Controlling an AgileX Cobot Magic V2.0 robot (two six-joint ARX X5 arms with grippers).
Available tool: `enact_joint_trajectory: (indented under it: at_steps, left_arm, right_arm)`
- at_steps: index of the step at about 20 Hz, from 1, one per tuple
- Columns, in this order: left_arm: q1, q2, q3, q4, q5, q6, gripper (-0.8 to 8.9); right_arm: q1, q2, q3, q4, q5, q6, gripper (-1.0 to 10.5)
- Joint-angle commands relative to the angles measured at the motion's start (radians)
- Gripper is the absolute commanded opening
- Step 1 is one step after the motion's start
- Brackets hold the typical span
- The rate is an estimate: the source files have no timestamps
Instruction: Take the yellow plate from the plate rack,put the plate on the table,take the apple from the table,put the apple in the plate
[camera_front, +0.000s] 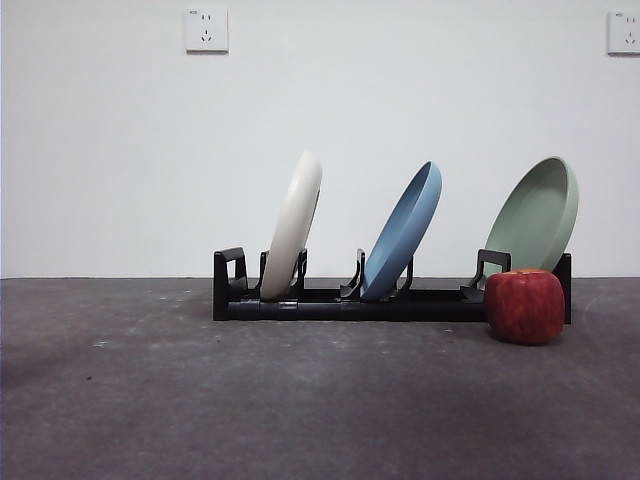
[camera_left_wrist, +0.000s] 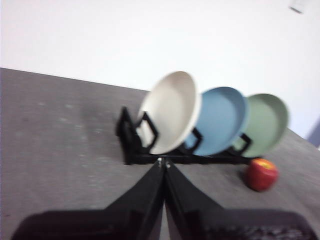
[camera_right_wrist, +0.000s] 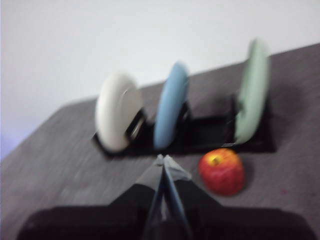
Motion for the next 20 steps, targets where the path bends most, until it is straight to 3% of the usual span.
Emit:
enact_joint_trajectory:
  at_steps: [1, 6, 11, 14, 17, 20]
  left_arm:
    - [0.003, 0.057, 0.076, -0.045, 0.075, 0.039, -0.06]
    - [0.003, 0.186, 0.224, -0.173, 0.247, 0.109, -0.06]
    - [0.003, 0.290, 0.348, -0.345, 0.407, 0.204, -0.06]
    - [-0.001, 0.332, 0.402, -0.445, 0.439, 0.273, -0.06]
    - [-0.001, 0.349, 0.428, -0.486, 0.437, 0.289, -0.04]
    - [-0.001, 0.350, 0.432, -0.487, 0.437, 0.288, 0.35]
  right_arm:
    - [0.002, 0.084, 0.116, -0.110, -0.075, -0.141, -0.1]
    - [0.002, 0.242, 0.319, -0.360, -0.180, -0.291, -0.1]
    - [0.009, 0.356, 0.467, -0.593, -0.204, -0.407, -0.1]
    - [0.018, 0.394, 0.504, -0.667, -0.201, -0.436, -0.1]
    - [0.020, 0.407, 0.506, -0.671, -0.201, -0.435, 0.2]
    - [0.020, 0.408, 0.506, -0.670, -0.200, -0.435, 2.2]
